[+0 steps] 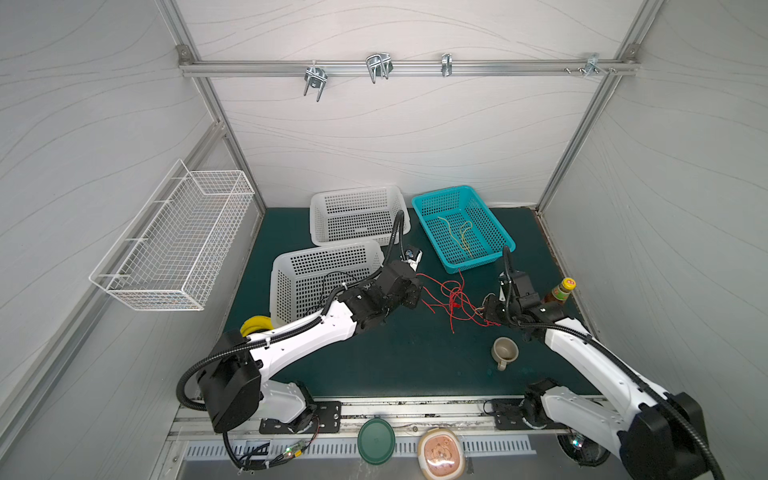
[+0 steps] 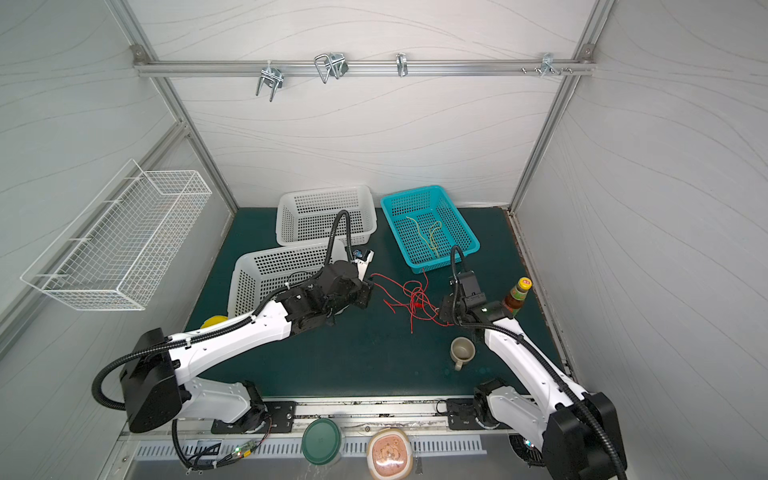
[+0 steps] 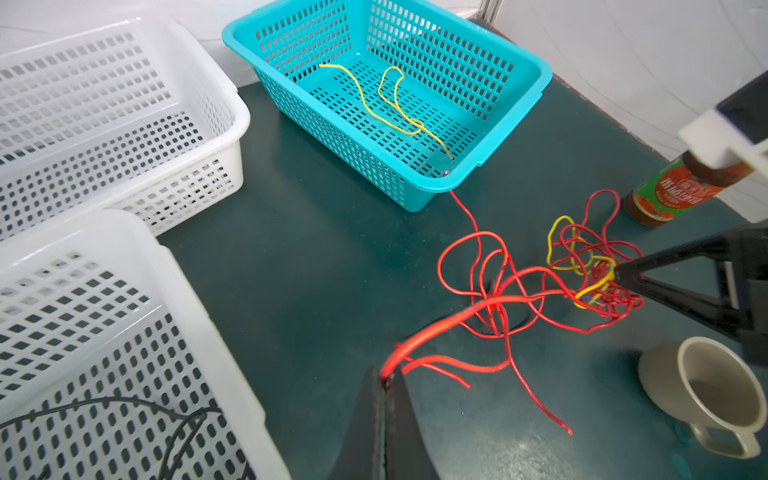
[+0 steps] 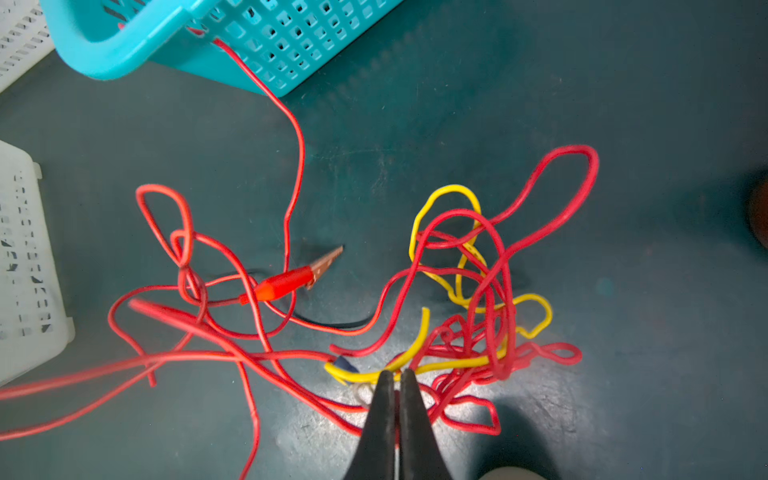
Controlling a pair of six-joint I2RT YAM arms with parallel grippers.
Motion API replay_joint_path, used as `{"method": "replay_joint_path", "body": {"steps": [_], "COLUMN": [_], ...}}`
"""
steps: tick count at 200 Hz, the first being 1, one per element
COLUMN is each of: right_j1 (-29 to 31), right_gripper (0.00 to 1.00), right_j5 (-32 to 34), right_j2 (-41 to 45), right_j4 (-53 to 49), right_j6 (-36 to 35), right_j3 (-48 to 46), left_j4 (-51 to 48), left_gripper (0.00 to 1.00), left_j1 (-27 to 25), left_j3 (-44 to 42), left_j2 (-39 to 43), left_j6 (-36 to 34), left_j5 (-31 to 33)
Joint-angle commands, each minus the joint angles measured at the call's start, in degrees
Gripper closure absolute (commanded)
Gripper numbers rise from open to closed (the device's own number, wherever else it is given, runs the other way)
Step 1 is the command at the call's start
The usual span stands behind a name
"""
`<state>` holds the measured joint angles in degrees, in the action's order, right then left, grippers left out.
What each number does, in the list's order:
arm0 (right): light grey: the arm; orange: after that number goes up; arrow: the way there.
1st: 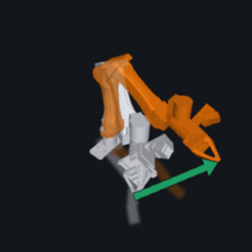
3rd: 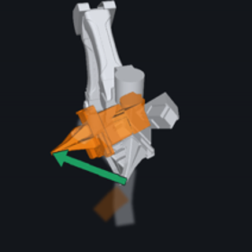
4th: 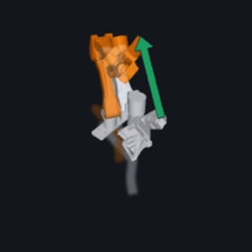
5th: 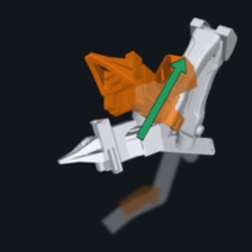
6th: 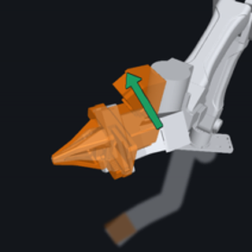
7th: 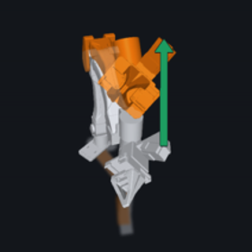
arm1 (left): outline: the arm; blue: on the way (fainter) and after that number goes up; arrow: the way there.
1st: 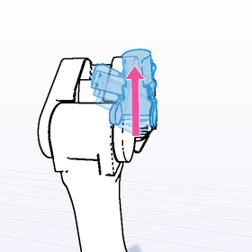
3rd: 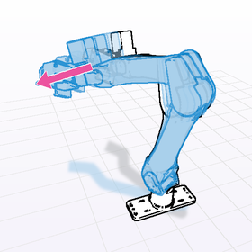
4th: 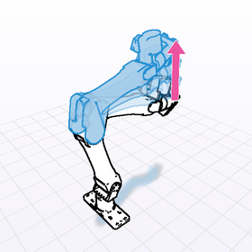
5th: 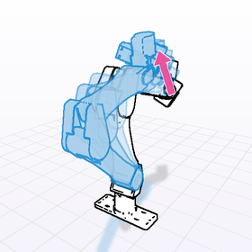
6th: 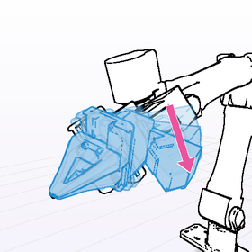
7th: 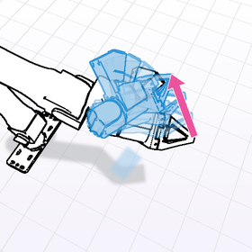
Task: Untangle the cables
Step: 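Pull the red wire away with the left gripper while the right gripper lowers the tangle, then lift the red wire toward the white basket with left gripper while right holds tangle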
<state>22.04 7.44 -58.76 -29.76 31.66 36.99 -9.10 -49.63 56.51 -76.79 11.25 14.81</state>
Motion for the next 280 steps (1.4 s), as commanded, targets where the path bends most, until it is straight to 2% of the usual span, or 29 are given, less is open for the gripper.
{"method": "replay_joint_path", "body": {"steps": [1,62,76,104,142,166,181,247,280], "right_j1": [-0.96,-1.65,-1.65,-1.56,-1.53,-1.55,-1.48,-1.0,3.35], "right_gripper": [1.0,1.0,0.96,0.81,0.75,0.59,0.55,0.43,0.4], "right_j5": [0.69,0.25,-1.04,-4.28,-4.29,-4.35,-4.61,-15.2,-17.59], "right_j2": [-1.08,-1.66,-1.3,1.35,5.62,6.78,6.53,2.63,-2.23], "right_j4": [-0.01,3.25,3.43,3.83,0.96,-0.38,-0.39,7.37,13.26], "right_j6": [-0.05,2.44,2.12,1.23,0.09,-0.46,-0.81,-2.67,-3.93], "right_j3": [-0.82,-3.15,-2.63,-1.03,1.86,3.19,3.47,3.36,2.57], "left_j4": [0.15,-2.58,-3.33,-4.0,-3.96,-4.0,-4.08,-4.78,-5.53], "left_gripper": [1.0,1.0,1.0,1.0,1.0,1.0,1.0,1.0,1.0], "left_j1": [0.23,0.23,0.19,0.23,0.19,0.15,0.17,0.16,0.16], "left_j3": [1.98,7.73,9.18,10.63,9.93,9.75,9.85,13.8,16.78], "left_j2": [3.97,10.24,10.29,8.73,6.6,6.51,6.63,6.73,6.59], "left_j6": [-0.91,-3.54,-4.25,-4.31,-3.06,-3.48,-4.12,-5.26,-5.44], "left_j5": [0.05,-4.43,-6.32,-9.02,-10.67,-11.35,-12.25,-15.3,-15.51]}}
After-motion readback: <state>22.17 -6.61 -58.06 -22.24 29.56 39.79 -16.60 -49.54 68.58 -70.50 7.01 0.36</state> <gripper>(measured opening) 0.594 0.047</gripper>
